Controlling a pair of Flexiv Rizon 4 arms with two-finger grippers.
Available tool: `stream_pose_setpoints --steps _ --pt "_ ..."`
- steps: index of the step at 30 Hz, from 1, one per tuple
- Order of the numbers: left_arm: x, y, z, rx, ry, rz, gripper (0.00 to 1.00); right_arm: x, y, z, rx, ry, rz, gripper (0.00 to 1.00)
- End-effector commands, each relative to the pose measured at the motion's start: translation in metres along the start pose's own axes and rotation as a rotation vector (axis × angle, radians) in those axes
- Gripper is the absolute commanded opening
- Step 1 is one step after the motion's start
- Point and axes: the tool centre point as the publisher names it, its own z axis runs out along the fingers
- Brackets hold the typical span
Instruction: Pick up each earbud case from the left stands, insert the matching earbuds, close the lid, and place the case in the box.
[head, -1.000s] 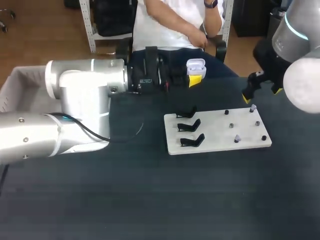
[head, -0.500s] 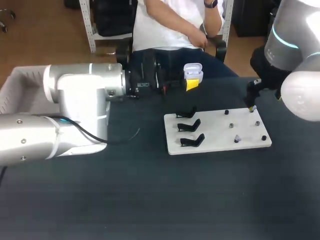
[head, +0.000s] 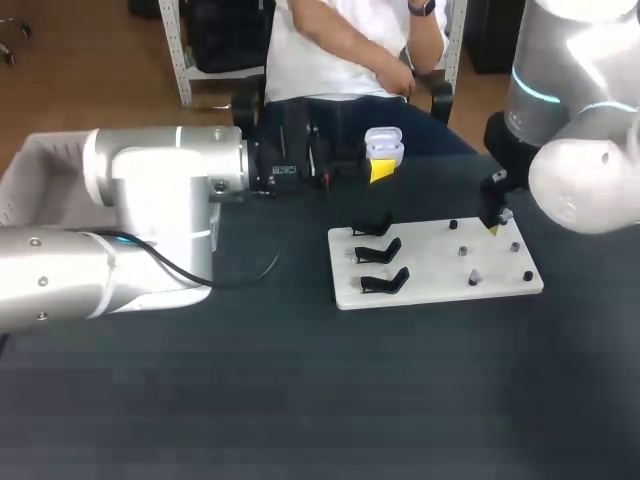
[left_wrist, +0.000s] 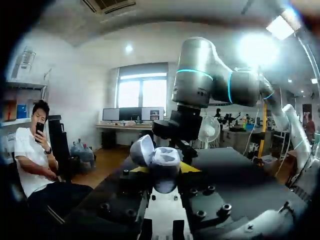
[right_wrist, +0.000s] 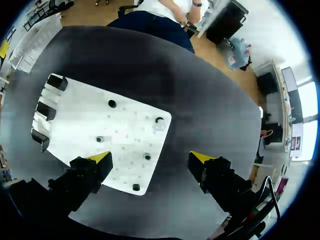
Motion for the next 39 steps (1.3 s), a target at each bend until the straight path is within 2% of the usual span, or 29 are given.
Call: stream_pose_setpoints --steps 1,10,11,12,13,15,16,17,19,22,24,26,34,39 --pt "0.000 -0.002 0.000 -0.008 -0.002 0.001 0.00 -0.011 0.000 0.014 0.005 0.028 0.006 1.00" --pt "0.000 -0.002 0.000 -0.008 -0.002 0.001 0.00 -0.018 -0.002 0.030 0.024 0.040 0.025 0.98" --pt "0.000 -0.002 0.000 -0.008 -0.002 0.001 0.00 -0.019 -0.003 0.031 0.029 0.041 0.024 0.95" --pt "0.000 -0.002 0.000 -0.008 -0.002 0.001 0.00 -0.020 -0.004 0.032 0.028 0.040 0.024 0.86" --pt "0.000 -0.002 0.000 -0.008 -0.002 0.001 0.00 -0.021 -0.006 0.033 0.025 0.039 0.027 0.73" --pt "0.000 -0.002 0.000 -0.008 -0.002 0.001 0.00 -0.021 -0.006 0.035 0.019 0.036 0.029 0.65" --pt "0.000 -0.002 0.000 -0.008 -0.002 0.001 0.00 -0.021 -0.007 0.035 0.019 0.037 0.031 0.68" --pt "0.000 -0.002 0.000 -0.008 -0.002 0.001 0.00 -0.021 -0.008 0.036 0.020 0.036 0.035 0.60" --pt "0.000 -0.002 0.000 -0.008 -0.002 0.001 0.00 -0.021 -0.010 0.037 0.021 0.035 0.039 0.54" --pt "0.000 -0.002 0.000 -0.008 -0.002 0.001 0.00 -0.020 -0.009 0.037 0.023 0.033 0.041 0.62" --pt "0.000 -0.002 0.000 -0.008 -0.002 0.001 0.00 -0.019 -0.008 0.038 0.024 0.033 0.039 0.59" --pt "0.000 -0.002 0.000 -0.008 -0.002 0.001 0.00 -0.020 -0.008 0.039 0.024 0.032 0.039 0.50" --pt "0.000 -0.002 0.000 -0.008 -0.002 0.001 0.00 -0.028 -0.010 0.044 0.027 0.030 0.031 0.42" --pt "0.000 -0.002 0.000 -0.008 -0.002 0.001 0.00 -0.030 -0.011 0.043 0.029 0.027 0.031 0.41"
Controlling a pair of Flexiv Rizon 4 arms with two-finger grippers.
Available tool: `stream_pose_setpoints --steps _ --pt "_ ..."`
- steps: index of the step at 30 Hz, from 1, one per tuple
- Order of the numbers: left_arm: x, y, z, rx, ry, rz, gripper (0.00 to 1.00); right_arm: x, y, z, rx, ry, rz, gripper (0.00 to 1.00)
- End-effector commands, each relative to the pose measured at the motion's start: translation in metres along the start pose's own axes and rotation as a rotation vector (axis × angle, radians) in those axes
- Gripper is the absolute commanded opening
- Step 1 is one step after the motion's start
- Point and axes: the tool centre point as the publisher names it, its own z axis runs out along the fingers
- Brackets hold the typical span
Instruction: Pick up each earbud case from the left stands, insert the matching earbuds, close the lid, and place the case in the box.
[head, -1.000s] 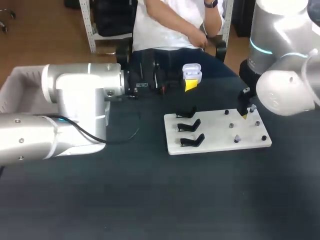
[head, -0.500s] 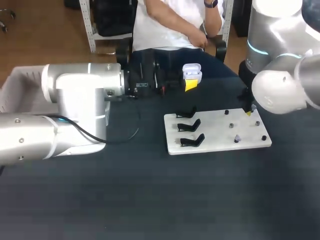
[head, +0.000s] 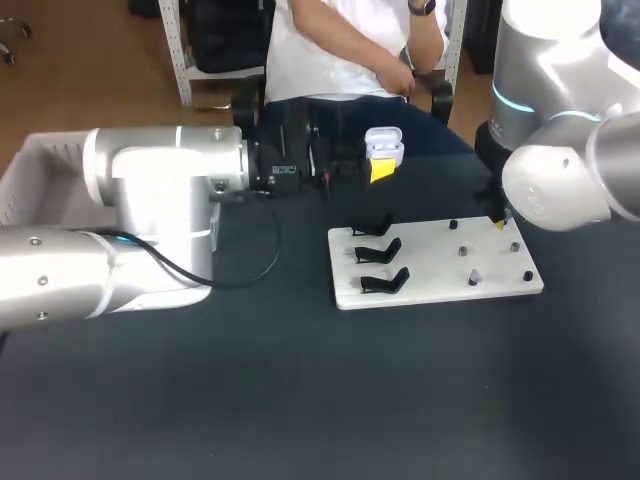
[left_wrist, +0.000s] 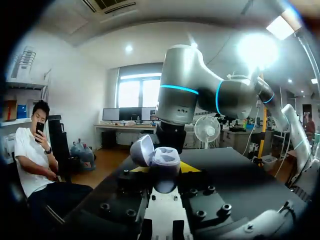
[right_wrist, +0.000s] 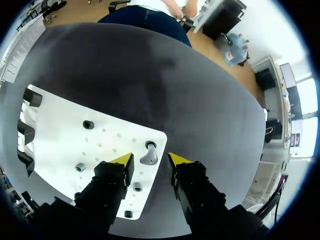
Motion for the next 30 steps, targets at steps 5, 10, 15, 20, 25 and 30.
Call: stream_pose_setpoints --steps 5,10,15,20,25,30 --pt "0.000 -0.002 0.000 -0.008 -0.003 0.002 0.00 -0.005 -0.002 0.003 0.004 0.002 0.004 0.40" --pt "0.000 -0.002 0.000 -0.008 -0.003 0.002 0.00 -0.006 -0.002 0.004 0.005 0.006 0.008 0.33" --pt "0.000 -0.002 0.000 -0.008 -0.003 0.002 0.00 -0.005 0.000 0.003 0.002 0.009 0.011 0.30" --pt "0.000 -0.002 0.000 -0.008 -0.003 0.002 0.00 -0.007 0.001 0.005 0.010 0.020 0.007 0.03" --pt "0.000 -0.002 0.000 -0.008 -0.003 0.002 0.00 -0.006 0.002 0.000 0.010 0.024 0.012 0.00" --pt "0.000 -0.002 0.000 -0.008 -0.003 0.002 0.00 -0.002 0.005 -0.024 0.015 0.017 0.054 0.00"
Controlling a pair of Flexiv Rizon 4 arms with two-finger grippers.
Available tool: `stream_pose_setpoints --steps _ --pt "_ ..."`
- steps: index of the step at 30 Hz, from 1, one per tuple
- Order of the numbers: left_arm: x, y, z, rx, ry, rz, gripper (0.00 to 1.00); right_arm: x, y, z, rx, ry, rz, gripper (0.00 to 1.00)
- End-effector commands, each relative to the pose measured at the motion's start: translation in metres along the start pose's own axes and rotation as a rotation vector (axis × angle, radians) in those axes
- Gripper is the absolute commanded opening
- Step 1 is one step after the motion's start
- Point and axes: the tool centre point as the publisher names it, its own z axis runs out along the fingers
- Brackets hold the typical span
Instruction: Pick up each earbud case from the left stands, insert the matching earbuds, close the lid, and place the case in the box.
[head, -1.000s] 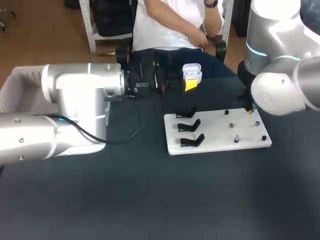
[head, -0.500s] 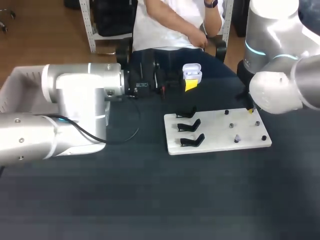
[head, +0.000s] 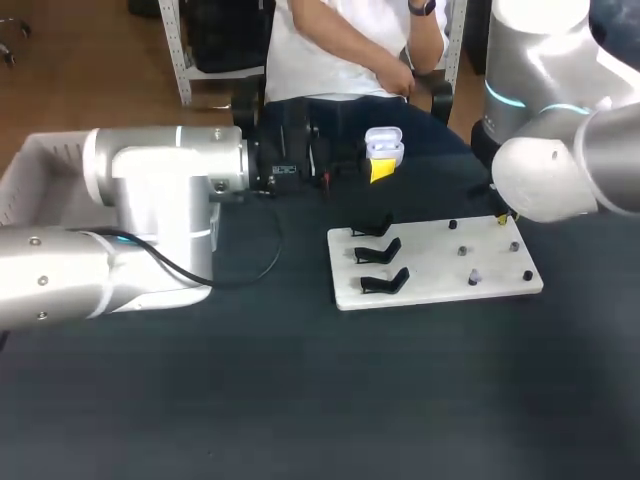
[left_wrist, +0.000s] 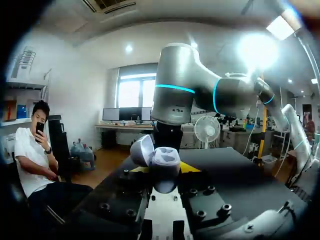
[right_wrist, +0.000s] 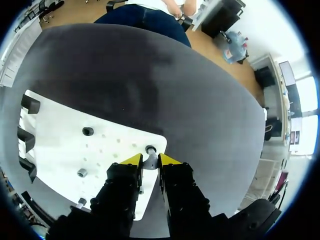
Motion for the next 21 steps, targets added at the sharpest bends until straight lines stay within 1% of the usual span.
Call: stream_pose_setpoints --steps 1,2,3,4,7,8,9,10,12,13,16,19,20,21 --pt "0.000 -0.002 0.000 -0.008 -0.003 0.002 0.00 0.010 0.008 -0.036 0.023 0.011 0.030 0.00" --pt "0.000 -0.002 0.000 -0.008 -0.003 0.002 0.00 0.012 0.011 -0.047 0.015 0.015 0.041 0.00" --pt "0.000 -0.002 0.000 -0.008 -0.003 0.002 0.00 0.015 0.013 -0.057 0.034 0.028 0.046 0.00" --pt "0.000 -0.002 0.000 -0.008 -0.003 0.002 0.00 0.018 0.017 -0.069 0.015 0.024 0.055 0.00" --pt "0.000 -0.002 0.000 -0.008 -0.003 0.002 0.00 0.029 0.028 -0.098 0.004 0.015 0.091 0.00" --pt "0.000 -0.002 0.000 -0.008 -0.003 0.002 0.00 0.033 0.032 -0.106 0.020 -0.019 0.114 0.00" --pt "0.000 -0.002 0.000 -0.008 -0.003 0.002 0.00 0.037 0.035 -0.112 0.045 0.018 0.127 0.00" --pt "0.000 -0.002 0.000 -0.008 -0.003 0.002 0.00 0.042 0.039 -0.118 0.040 0.016 0.144 0.00" --pt "0.000 -0.002 0.000 -0.008 -0.003 0.002 0.00 0.050 0.045 -0.128 0.072 0.042 0.168 0.00" --pt "0.000 -0.002 0.000 -0.008 -0.003 0.002 0.00 0.055 0.047 -0.133 0.061 0.031 0.189 0.00" --pt "0.000 -0.002 0.000 -0.008 -0.003 0.002 0.00 0.068 0.053 -0.147 0.070 0.030 0.241 0.00" --pt "0.000 -0.002 0.000 -0.008 -0.003 0.002 0.00 0.079 0.059 -0.155 0.045 0.021 0.284 0.00" --pt "0.000 -0.002 0.000 -0.008 -0.003 0.002 0.00 0.082 0.057 -0.156 0.037 0.003 0.293 0.00" --pt "0.000 -0.002 0.000 -0.008 -0.003 0.002 0.00 0.082 0.057 -0.156 0.037 0.003 0.293 0.00"
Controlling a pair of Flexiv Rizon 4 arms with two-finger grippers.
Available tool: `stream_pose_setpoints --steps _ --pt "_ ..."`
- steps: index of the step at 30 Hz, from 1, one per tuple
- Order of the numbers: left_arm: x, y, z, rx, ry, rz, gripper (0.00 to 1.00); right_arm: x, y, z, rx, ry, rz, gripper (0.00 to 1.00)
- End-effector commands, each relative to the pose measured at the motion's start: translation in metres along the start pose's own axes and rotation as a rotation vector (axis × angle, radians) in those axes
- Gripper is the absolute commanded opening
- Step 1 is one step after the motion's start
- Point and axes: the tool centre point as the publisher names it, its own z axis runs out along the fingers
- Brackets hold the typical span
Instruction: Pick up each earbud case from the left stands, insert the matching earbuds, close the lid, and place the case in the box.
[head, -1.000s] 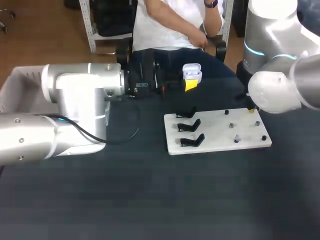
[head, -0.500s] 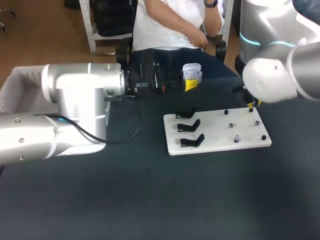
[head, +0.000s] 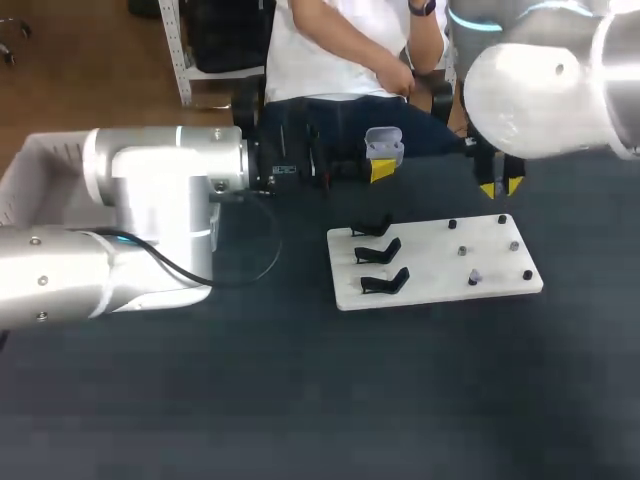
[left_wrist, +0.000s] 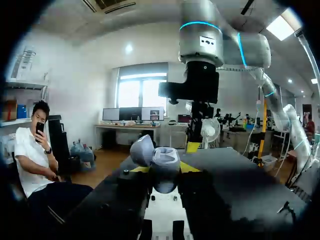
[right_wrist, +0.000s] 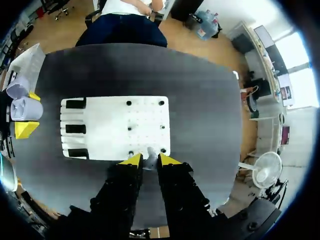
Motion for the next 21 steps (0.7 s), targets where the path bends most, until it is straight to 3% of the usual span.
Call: stream_pose_setpoints --steps 1,13,16,17,21 --pt "0.0004 -0.0020 0.0003 -0.008 -0.003 0.002 0.00 0.0309 -0.0100 -0.0084 -0.020 -0.072 0.009 0.00" --pt "0.0004 -0.0020 0.0003 -0.008 -0.003 0.002 0.00 0.0309 -0.0100 -0.0084 -0.020 -0.072 0.009 0.00" --pt "0.0004 -0.0020 0.0003 -0.008 -0.003 0.002 0.00 0.0256 -0.0127 -0.0051 -0.087 -0.021 0.290 0.00" --pt "0.0004 -0.0020 0.0003 -0.008 -0.003 0.002 0.00 0.0249 -0.0125 -0.0045 -0.072 0.018 0.359 0.00" --pt "0.0004 -0.0020 0.0003 -0.008 -0.003 0.002 0.00 0.0259 -0.0076 -0.0134 -0.055 0.016 0.562 0.00"
